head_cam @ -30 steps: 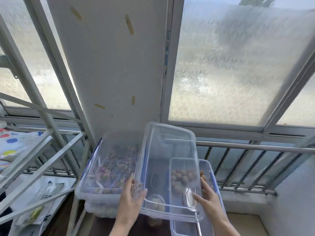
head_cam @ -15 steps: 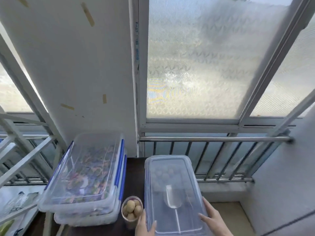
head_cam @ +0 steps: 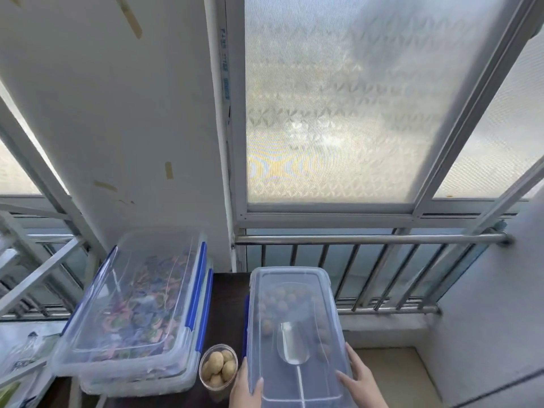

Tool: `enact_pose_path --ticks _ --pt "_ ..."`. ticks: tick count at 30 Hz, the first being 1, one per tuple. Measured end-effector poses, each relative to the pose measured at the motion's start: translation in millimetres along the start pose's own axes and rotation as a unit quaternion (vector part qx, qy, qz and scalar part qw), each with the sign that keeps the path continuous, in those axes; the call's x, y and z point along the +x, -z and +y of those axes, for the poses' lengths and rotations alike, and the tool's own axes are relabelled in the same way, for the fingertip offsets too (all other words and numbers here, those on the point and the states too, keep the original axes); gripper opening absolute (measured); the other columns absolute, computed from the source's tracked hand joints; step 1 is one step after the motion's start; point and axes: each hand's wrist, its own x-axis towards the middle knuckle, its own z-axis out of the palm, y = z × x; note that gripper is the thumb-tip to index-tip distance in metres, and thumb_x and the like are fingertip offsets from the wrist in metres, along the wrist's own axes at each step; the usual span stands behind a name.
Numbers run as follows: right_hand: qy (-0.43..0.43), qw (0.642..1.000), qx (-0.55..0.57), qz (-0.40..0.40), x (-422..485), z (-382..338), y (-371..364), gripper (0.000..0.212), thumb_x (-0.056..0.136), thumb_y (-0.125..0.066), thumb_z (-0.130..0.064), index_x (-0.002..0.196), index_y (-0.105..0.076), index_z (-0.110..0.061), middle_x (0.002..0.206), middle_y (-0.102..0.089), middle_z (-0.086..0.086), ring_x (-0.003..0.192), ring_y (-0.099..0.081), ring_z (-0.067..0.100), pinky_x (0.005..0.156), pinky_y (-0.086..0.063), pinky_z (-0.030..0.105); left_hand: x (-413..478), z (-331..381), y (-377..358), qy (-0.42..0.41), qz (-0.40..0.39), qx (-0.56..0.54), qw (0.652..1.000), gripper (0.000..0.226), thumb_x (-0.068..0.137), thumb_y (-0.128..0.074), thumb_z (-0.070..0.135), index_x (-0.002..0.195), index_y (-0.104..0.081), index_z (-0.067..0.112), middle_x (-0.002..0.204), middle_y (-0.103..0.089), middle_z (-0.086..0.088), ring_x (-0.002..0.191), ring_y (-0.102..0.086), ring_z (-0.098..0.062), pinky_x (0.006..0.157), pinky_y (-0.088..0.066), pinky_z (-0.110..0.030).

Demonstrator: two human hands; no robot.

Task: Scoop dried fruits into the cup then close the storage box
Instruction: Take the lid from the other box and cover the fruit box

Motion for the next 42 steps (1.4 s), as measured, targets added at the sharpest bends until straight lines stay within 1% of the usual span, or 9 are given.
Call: enact_pose_path --ticks 4,12,17,19,24,28,32,35,42 --pt "0.001 1.0 0.014 -0.011 -1.8 -5.7 0.5 0.077 0.075 -0.069 0.007 0.143 -0.037 -0.009 0.133 -0.055 0.002 0.122 -0.054 0.023 0.111 -0.038 0.041 0.4 -0.7 -2.1 0.019 0.0 -0.015 1.0 0.069 0.079 -0.069 0.008 0.138 -0.034 0.0 0.149 -0.03 -0.019 0.137 -0.035 -0.027 0.111 -0.025 -0.03" --pt "-0.001 0.999 0.008 -0.032 -1.5 1.0 -2.5 0.079 0.079 -0.071 -0.004 0.147 -0.032 -0.013 0.145 -0.046 0.002 0.129 -0.049 0.02 0.113 -0.037 0.04 -1.7 -3.9 -7.5 0.039 0.003 -0.044 0.998 0.073 0.076 -0.072 0.01 0.138 -0.034 0.005 0.141 -0.046 -0.017 0.123 -0.052 -0.03 0.103 -0.039 -0.035" --pt "-0.025 0.997 0.05 -0.051 -3.1 4.3 -2.9 0.073 0.081 -0.065 0.005 0.145 -0.03 -0.008 0.138 -0.048 0.008 0.103 -0.06 -0.008 0.081 -0.044 -0.001 -6.8 -8.5 -11.7 0.044 0.001 -0.048 0.998 0.072 0.076 -0.072 0.009 0.138 -0.035 0.004 0.138 -0.049 -0.017 0.12 -0.054 -0.031 0.099 -0.04 -0.035" --pt "-0.02 0.997 0.065 -0.046 -0.9 9.8 -1.4 0.077 0.073 -0.074 0.0 0.139 -0.036 -0.009 0.137 -0.049 0.016 0.115 -0.057 0.004 0.075 -0.043 -0.004 -6.6 -10.9 -12.0 0.057 -0.005 -0.063 0.996 0.074 0.073 -0.074 0.008 0.137 -0.036 0.003 0.137 -0.049 -0.018 0.121 -0.053 -0.032 0.101 -0.039 -0.037" --pt "-0.071 0.992 0.076 -0.077 8.5 18.0 8.0 0.157 0.004 -0.09 -0.042 0.144 -0.029 -0.006 0.148 -0.036 0.021 0.133 -0.042 0.031 0.099 -0.042 0.032 5.0 -16.3 -11.4 0.144 -0.045 -0.149 0.977 0.1 0.057 -0.079 0.025 0.139 -0.029 -0.002 0.144 -0.04 -0.022 0.129 -0.044 -0.031 0.109 -0.032 -0.039" --pt "-0.086 0.983 0.089 -0.133 8.1 22.6 19.9 0.18 -0.007 -0.09 -0.047 0.15 -0.013 -0.007 0.149 -0.035 0.017 0.128 -0.046 0.029 0.1 -0.042 0.037 12.2 -3.9 -10.5 0.18 -0.049 -0.182 0.965 0.094 0.072 -0.079 0.016 0.143 -0.02 -0.003 0.152 -0.024 -0.019 0.141 -0.024 -0.029 0.115 -0.015 -0.036" --pt "-0.147 0.977 0.059 -0.143 -1.0 -13.1 20.6 0.147 0.021 -0.095 -0.028 0.147 -0.023 -0.002 0.135 -0.052 0.015 0.103 -0.054 0.023 0.064 -0.041 0.023 11.6 4.5 -10.8 0.18 -0.045 -0.173 0.967 0.085 0.085 -0.065 0.02 0.144 -0.009 -0.004 0.154 -0.012 -0.021 0.143 -0.015 -0.029 0.116 -0.009 -0.035" --pt "-0.157 0.976 0.062 -0.139 -5.2 -19.2 20.5 0.099 0.042 -0.092 -0.026 0.13 -0.051 -0.006 0.118 -0.065 0.006 0.097 -0.064 0.017 0.066 -0.046 0.026 11.1 2.9 -8.7 0.186 -0.032 -0.183 0.965 0.082 0.088 -0.06 0.026 0.144 -0.007 -0.003 0.155 -0.01 -0.02 0.144 -0.013 -0.028 0.117 -0.01 -0.036" --pt "-0.144 0.982 0.105 -0.068 -3.3 0.0 16.4 0.12 0.014 -0.098 -0.037 0.119 -0.05 -0.006 0.111 -0.067 0.01 0.1 -0.066 0.025 0.095 -0.053 0.045 27.9 -33.1 -25.5 0.216 -0.055 -0.16 0.962 0.096 0.072 -0.073 0.046 0.14 -0.028 -0.005 0.148 -0.033 -0.023 0.138 -0.03 -0.03 0.118 -0.018 -0.041"
